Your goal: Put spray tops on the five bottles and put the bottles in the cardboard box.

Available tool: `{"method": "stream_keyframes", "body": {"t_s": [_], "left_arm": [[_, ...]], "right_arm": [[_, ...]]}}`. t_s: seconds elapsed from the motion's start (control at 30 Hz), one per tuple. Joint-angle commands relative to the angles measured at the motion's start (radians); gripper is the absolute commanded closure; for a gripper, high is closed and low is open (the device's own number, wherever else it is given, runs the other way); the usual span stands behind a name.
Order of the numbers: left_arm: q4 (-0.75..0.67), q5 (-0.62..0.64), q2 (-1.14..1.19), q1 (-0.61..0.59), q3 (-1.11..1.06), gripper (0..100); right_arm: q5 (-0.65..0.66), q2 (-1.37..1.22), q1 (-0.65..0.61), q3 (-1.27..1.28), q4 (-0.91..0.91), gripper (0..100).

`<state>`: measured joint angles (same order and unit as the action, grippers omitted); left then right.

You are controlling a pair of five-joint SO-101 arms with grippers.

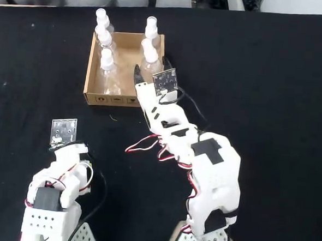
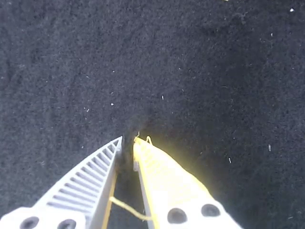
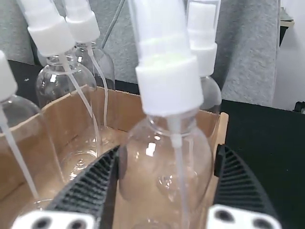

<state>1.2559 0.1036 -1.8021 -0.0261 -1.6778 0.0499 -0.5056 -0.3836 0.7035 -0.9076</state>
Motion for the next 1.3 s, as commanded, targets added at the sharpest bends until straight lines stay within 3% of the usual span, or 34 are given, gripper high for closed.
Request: {"method": "stream_keyframes", "body": {"t_s": [0.0,0.17,1.27], "left_arm": [[0.006,-0.009,-0.008,-0.008,-0.024,97],[0.006,-0.009,-0.008,-0.008,-0.024,97],[0.006,-0.009,-0.008,-0.008,-0.024,97]], "right_arm": [[0.003,0.007,0.02,-0.041,-0.011,73.0],[0.003,0.007,0.023,-0.041,-0.009,65.1],[-0.003,0.358,0.02,0.246,-0.009,65.2]]}}
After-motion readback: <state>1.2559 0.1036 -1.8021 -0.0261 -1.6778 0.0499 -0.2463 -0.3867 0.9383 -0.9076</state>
